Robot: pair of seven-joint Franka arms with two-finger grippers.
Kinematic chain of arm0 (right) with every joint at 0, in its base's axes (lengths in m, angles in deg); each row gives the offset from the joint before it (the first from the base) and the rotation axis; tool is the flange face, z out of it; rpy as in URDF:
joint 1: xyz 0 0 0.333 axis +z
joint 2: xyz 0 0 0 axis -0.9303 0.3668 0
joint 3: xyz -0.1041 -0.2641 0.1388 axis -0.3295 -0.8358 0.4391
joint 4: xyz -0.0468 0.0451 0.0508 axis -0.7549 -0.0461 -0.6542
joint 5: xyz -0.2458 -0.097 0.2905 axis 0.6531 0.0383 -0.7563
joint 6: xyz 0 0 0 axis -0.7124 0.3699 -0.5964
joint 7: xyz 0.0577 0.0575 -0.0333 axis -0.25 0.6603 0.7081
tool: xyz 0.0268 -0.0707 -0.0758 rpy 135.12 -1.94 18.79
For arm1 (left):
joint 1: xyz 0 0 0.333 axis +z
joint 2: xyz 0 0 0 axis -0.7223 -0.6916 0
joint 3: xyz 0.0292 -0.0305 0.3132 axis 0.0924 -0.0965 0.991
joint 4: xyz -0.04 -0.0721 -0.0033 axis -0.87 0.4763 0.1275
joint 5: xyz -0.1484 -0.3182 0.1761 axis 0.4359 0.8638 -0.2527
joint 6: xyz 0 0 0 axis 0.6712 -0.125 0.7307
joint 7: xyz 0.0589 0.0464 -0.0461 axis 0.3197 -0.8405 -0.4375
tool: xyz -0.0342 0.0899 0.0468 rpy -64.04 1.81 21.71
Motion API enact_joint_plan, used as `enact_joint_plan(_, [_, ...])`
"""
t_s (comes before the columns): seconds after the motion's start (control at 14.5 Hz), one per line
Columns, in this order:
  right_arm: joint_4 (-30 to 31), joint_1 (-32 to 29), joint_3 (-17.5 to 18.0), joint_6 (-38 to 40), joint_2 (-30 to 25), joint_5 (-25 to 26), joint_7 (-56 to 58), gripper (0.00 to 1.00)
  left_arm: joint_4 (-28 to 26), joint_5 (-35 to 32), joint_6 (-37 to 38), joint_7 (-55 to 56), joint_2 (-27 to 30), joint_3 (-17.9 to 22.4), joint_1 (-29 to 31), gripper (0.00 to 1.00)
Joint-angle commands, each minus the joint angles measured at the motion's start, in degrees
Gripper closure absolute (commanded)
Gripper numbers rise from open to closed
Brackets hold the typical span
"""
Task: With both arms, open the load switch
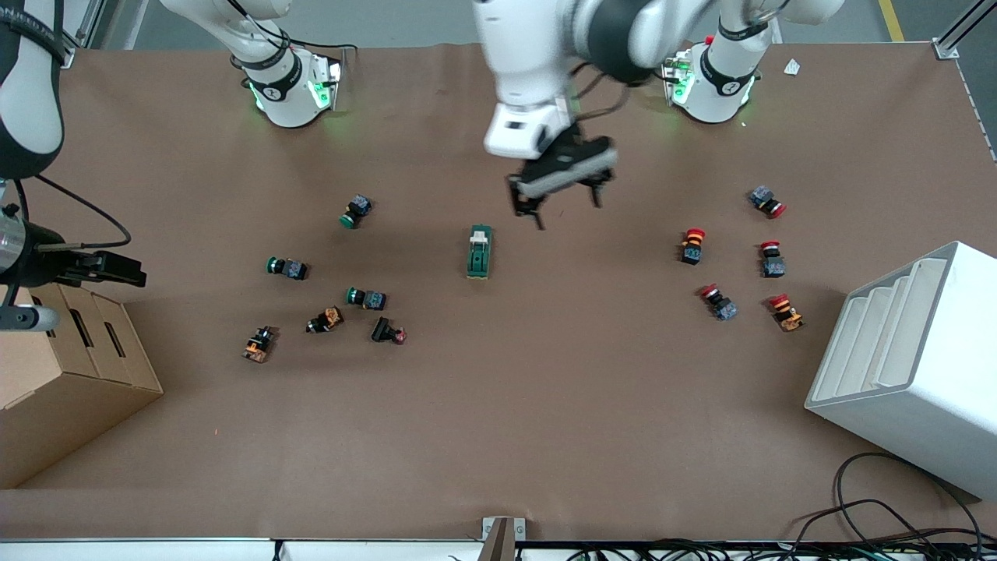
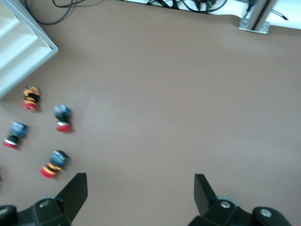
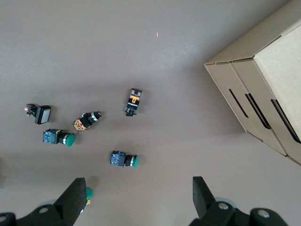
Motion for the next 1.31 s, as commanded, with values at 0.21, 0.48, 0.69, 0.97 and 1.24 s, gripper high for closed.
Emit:
enact_joint_plan(0.21, [11.5,3.2,-4.1,-3.1,-10.5,0.4,4.5,0.0,4.0,11.2,7.4,-25.9,6.6,-0.4,14.7,0.0])
enact_joint_plan(0.48, [16.4,3.5,-4.9,-1.7,-17.2,0.8,5.3,0.0,4.9,12.3,10.7,-37.9,8.8,3.5,16.9,0.0])
enact_joint_plan(0.69, [16.5,3.3,-4.9,2.7,-20.8,0.9,5.3,0.0,3.9,19.2,10.8,-51.9,11.7,11.8,16.7,0.0])
enact_joint_plan(0.97, [16.5,3.2,-4.8,4.1,-23.3,0.9,5.2,0.0,0.0,26.6,11.8,-60.6,15.3,14.5,21.9,0.0])
enact_joint_plan(1.24, [16.4,3.1,-4.8,3.3,-23.5,0.8,5.2,0.0,-3.8,29.5,13.2,-64.4,19.1,17.7,23.3,0.0])
